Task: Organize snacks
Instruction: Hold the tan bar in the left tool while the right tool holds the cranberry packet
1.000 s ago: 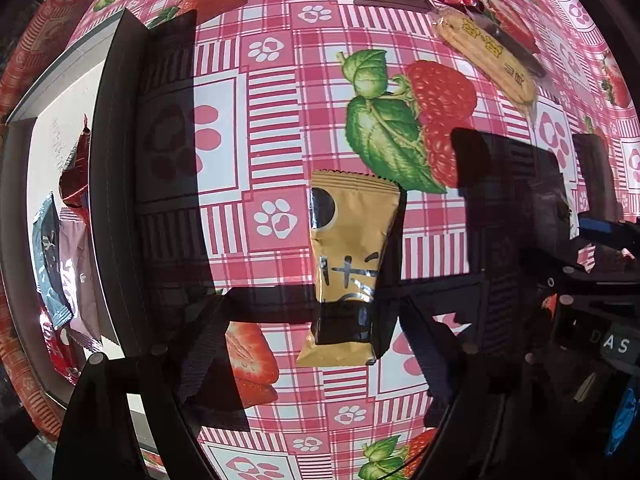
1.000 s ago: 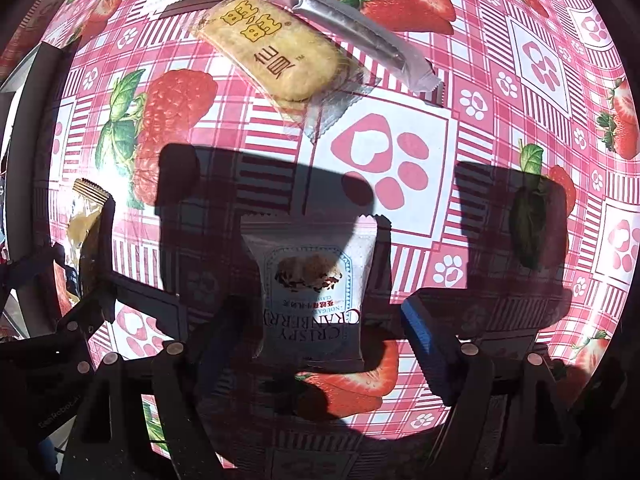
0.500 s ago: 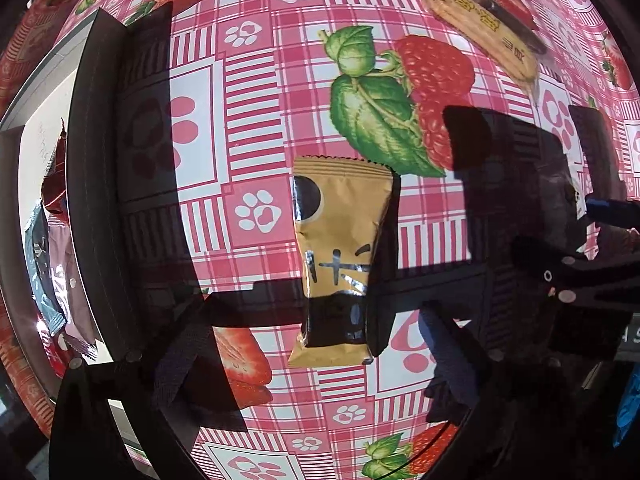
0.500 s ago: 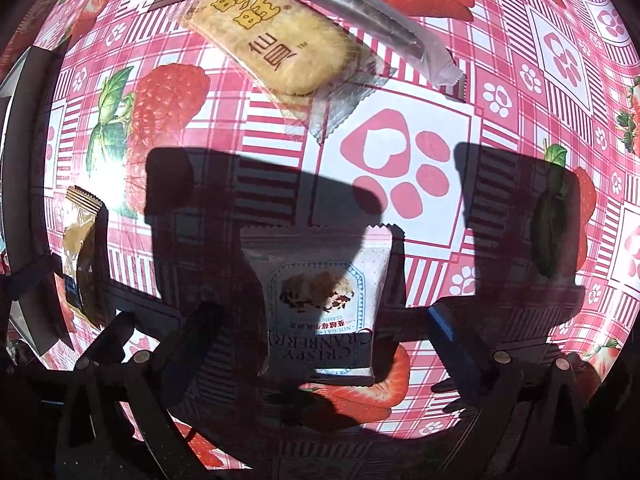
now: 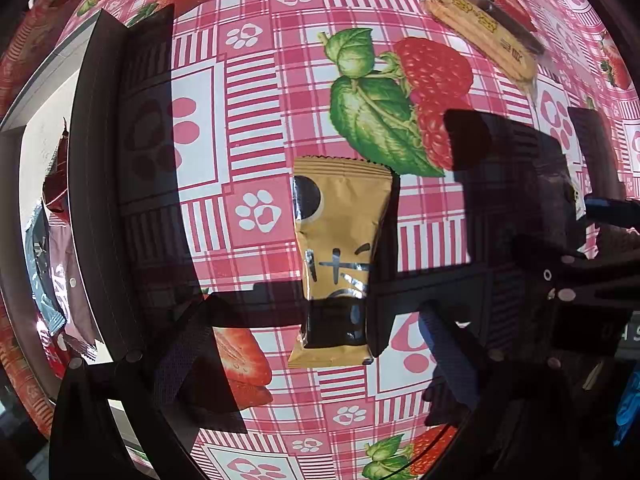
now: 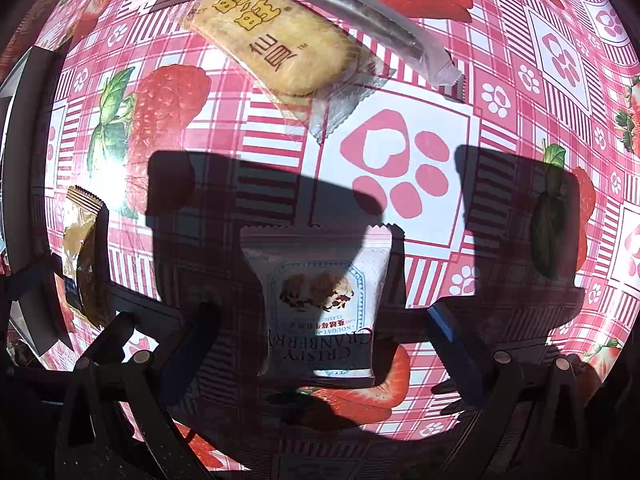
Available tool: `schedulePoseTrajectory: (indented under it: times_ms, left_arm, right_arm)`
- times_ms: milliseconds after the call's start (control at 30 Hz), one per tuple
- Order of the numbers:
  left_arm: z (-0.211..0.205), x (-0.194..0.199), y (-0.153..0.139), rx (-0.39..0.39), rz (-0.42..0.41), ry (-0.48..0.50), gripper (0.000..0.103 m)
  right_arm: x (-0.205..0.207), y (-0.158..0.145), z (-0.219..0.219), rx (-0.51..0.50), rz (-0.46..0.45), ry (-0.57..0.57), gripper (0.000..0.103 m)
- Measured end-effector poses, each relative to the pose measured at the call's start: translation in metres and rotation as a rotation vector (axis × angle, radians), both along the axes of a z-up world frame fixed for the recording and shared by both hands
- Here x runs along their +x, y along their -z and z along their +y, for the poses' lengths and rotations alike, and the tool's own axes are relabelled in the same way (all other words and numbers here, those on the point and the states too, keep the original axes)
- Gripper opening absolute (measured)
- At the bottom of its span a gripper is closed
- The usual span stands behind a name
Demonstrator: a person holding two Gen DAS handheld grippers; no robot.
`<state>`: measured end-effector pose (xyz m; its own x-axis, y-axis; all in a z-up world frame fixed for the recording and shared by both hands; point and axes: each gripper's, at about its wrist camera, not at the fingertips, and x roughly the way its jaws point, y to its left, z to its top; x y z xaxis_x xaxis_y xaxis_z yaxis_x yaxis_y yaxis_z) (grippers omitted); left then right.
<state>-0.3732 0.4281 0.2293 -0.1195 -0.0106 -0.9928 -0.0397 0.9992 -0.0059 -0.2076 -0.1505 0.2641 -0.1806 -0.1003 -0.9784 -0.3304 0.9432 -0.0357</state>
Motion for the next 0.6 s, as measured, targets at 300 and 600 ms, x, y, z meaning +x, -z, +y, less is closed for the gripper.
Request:
schedulePoseTrajectory:
  times_ms: [300,600]
  left_arm:
    - [-0.0008,0.0012,0.0015,0.000,0.003,0.001,0.103]
    - [-0.0014,0.0020,0.0021,0.000,0.003,0.001,0.103]
  right_arm:
    - [0.0005,0.0013,0.0001,0.001,-0.001,0.001,0.102]
    - [-0.0008,-0.0010,0.0000,0.006,-0.014,0.002,0.103]
